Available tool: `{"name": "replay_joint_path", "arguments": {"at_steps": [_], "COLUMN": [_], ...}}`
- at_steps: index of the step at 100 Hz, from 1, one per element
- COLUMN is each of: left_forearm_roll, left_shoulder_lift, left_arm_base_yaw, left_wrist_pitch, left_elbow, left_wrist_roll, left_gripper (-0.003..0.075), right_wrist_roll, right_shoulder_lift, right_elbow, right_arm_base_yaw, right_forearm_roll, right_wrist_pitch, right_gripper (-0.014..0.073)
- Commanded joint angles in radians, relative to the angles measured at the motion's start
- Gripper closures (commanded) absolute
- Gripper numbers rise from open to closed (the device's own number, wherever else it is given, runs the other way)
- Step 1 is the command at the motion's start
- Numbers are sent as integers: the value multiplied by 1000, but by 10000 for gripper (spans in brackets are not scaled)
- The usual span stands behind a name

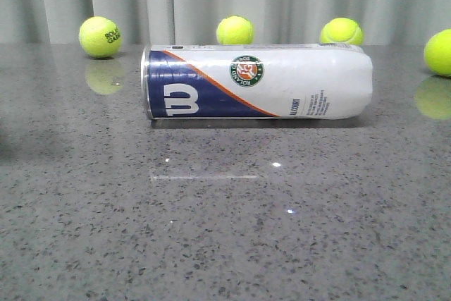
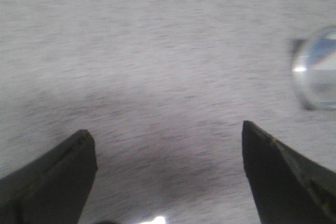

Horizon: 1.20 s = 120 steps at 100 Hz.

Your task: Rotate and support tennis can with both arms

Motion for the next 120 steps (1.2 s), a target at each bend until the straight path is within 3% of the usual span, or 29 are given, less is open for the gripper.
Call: {"name": "replay_joint_path", "arguments": {"at_steps": [1, 37, 66, 78, 111, 120], "left_forearm_roll": [-215, -852, -1016, -1039, -1081, -1110], "left_shoulder_lift": [45, 311, 510, 557, 569, 569], "left_arm_base_yaw": [-41, -153, -227, -233, -233, -233], "left_wrist_pitch": [-12, 137, 202, 271, 343, 390], "left_elbow": [-62, -128, -241, -277, -284, -284], "left_wrist_roll": [123, 530, 632, 639, 670, 741], "left_gripper": [174, 174, 190, 290, 723, 739], "right_wrist_roll": [-2, -2, -2, -2, -2, -2], "right_shoulder_lift": [10, 10, 10, 10, 10, 10], "right_elbow": [-25, -25, -25, -25, -25, -25], "right_arm_base_yaw": [-5, -5, -5, -5, -5, -5], "right_forearm_roll": [-19, -19, -19, -19, -19, -19], "right_wrist_pitch": [-80, -80, -80, -80, -80, -80], "right_gripper": [654, 654, 654, 654, 654, 654]}}
